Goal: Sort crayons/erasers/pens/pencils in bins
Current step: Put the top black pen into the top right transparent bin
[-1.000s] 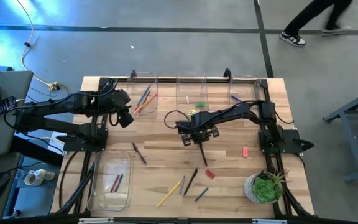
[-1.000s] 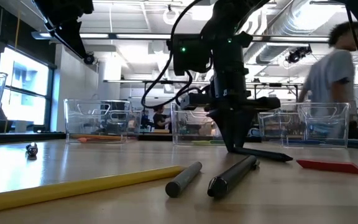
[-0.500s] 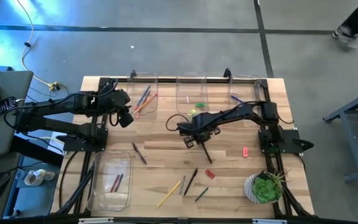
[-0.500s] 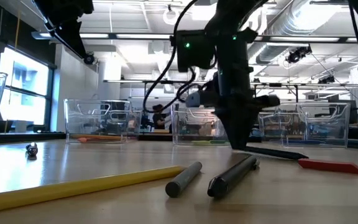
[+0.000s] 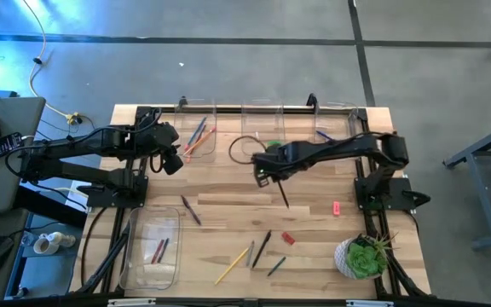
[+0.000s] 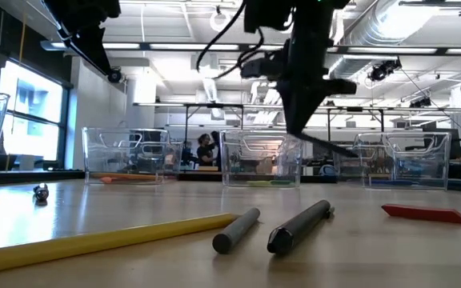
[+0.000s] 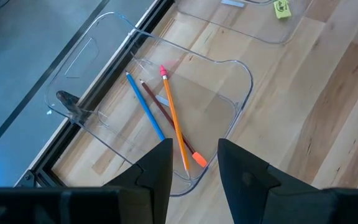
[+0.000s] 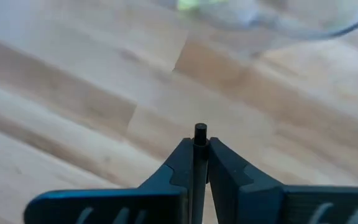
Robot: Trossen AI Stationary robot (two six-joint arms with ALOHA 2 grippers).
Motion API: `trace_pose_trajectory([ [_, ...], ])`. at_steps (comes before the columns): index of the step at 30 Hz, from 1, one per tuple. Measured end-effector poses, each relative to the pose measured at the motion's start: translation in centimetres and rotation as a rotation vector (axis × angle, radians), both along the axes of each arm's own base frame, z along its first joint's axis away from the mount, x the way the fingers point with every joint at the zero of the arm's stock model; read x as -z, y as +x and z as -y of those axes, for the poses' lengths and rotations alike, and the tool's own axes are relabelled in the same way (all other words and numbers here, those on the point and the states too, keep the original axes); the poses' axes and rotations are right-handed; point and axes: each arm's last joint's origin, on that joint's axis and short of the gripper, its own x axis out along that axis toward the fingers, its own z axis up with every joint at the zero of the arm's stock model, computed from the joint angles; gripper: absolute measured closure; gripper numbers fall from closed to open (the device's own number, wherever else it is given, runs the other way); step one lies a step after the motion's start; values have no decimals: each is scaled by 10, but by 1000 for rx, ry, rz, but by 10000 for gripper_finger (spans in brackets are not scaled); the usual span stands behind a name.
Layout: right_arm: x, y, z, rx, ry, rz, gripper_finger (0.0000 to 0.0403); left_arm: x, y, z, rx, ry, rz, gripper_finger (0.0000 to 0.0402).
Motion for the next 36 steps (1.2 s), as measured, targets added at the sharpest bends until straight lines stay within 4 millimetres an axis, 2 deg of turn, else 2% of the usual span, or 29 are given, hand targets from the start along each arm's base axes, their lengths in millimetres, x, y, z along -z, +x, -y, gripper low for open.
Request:
trace_pose_trajectory([
  [12,-57,-43,38,52,-229,29,385,0,0,0,-41,-33,39,287],
  [18,-85,-72,67,49,-359,21,385,0,1,1,-119,-106,114,287],
  [24,-110,-107,101,20,-448,-19,385,0,1,1,-276,-179,224,287],
  [29,-119,-134,131,-4,-491,-110,385,1,2,1,-376,-225,288,287],
  [36,-111,-156,167,-37,-415,-185,385,6,8,-1,-430,-246,288,287],
])
